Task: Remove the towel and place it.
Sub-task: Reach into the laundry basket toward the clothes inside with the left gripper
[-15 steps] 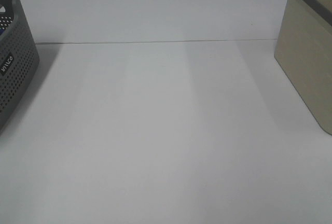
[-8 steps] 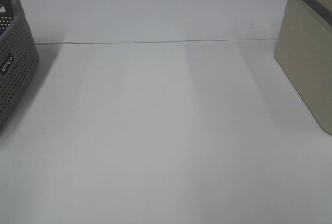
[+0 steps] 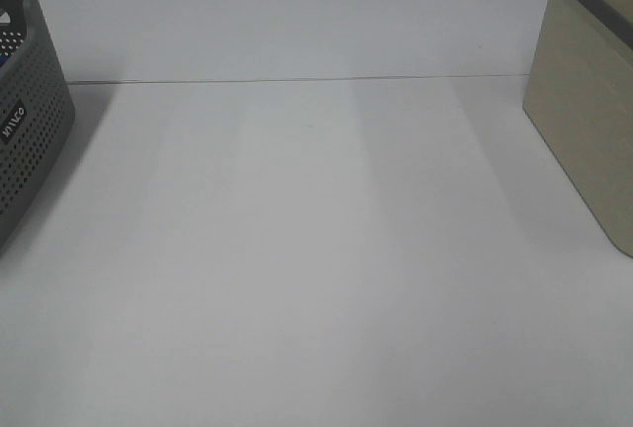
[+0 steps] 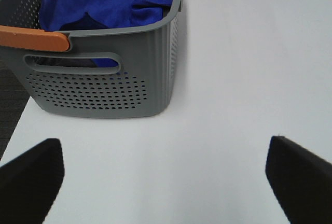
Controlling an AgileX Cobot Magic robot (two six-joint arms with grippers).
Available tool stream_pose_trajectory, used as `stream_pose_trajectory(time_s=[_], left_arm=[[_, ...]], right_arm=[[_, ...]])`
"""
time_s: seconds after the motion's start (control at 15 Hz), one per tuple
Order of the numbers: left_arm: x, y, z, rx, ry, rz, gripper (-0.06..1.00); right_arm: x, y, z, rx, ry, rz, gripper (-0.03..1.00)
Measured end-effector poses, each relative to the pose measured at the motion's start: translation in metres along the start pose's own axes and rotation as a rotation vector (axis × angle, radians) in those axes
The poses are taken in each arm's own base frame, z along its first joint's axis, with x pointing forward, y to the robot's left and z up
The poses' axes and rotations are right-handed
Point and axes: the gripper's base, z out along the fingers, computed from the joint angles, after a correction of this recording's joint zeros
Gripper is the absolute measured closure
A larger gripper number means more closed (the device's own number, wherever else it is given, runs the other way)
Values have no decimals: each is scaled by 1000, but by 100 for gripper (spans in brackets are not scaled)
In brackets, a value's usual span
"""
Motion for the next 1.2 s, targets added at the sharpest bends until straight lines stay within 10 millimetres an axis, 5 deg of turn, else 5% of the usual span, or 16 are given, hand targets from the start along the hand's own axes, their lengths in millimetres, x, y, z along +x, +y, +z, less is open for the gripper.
stream_pose_trajectory(time_s=[1.2], left_arm=[[0,0,0,0,0,0,-4]], right_arm=[[0,0,0,0,0,0,22]])
